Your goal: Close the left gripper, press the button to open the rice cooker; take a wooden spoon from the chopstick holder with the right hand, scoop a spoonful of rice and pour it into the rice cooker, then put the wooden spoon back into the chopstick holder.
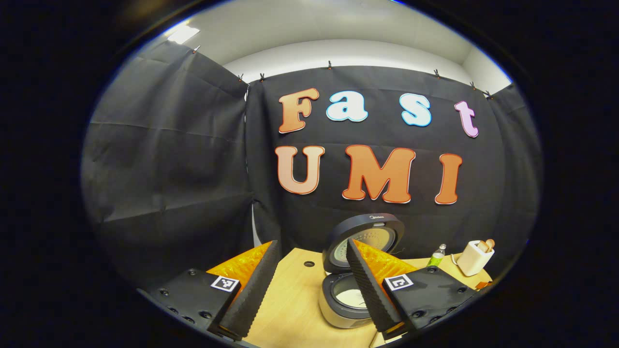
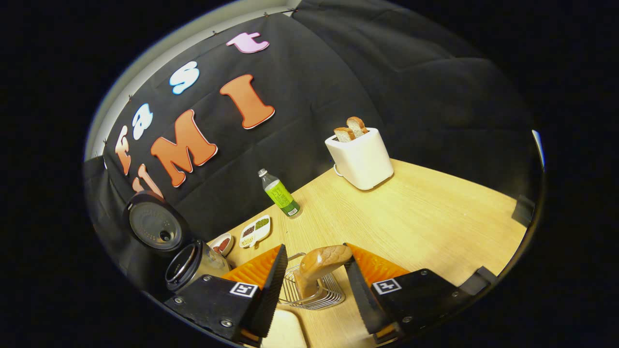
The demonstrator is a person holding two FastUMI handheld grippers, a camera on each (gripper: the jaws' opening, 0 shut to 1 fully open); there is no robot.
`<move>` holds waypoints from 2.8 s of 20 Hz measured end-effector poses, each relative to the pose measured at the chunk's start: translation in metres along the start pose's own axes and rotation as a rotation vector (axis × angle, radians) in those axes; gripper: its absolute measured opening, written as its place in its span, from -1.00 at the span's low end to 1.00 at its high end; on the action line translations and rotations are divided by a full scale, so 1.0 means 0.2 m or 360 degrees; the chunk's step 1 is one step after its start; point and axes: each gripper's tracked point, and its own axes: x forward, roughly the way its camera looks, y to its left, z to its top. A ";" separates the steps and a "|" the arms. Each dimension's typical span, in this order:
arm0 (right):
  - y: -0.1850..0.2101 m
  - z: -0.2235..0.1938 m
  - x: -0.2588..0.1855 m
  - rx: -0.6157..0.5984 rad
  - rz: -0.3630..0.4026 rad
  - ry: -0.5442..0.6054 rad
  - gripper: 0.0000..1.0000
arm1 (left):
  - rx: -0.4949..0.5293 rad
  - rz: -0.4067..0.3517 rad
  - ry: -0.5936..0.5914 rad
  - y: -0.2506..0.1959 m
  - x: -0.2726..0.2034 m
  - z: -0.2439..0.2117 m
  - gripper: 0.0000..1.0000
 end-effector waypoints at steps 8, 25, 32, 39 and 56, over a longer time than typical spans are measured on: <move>0.13 0.03 0.05 0.0073 0.0053 0.0122 -0.48 | 0.0005 0.0008 0.0012 0.06 0.01 -0.03 0.80; 0.84 0.26 -0.43 -0.0456 0.0236 -0.0062 -0.73 | -0.0067 -0.0189 -0.0004 0.14 0.04 0.01 0.87; 0.90 -0.10 -0.47 -0.0537 0.0170 0.0057 -0.74 | -0.0059 -0.0276 0.0011 0.20 0.07 -0.01 0.87; 0.82 -0.39 -0.39 -0.0782 0.0008 0.0115 -0.74 | 0.0014 -0.0272 0.0038 0.31 0.09 -0.05 0.80; 0.74 -0.58 -0.31 0.0463 0.0227 0.0368 -0.73 | 0.0025 -0.0317 0.0079 0.28 0.03 -0.11 0.87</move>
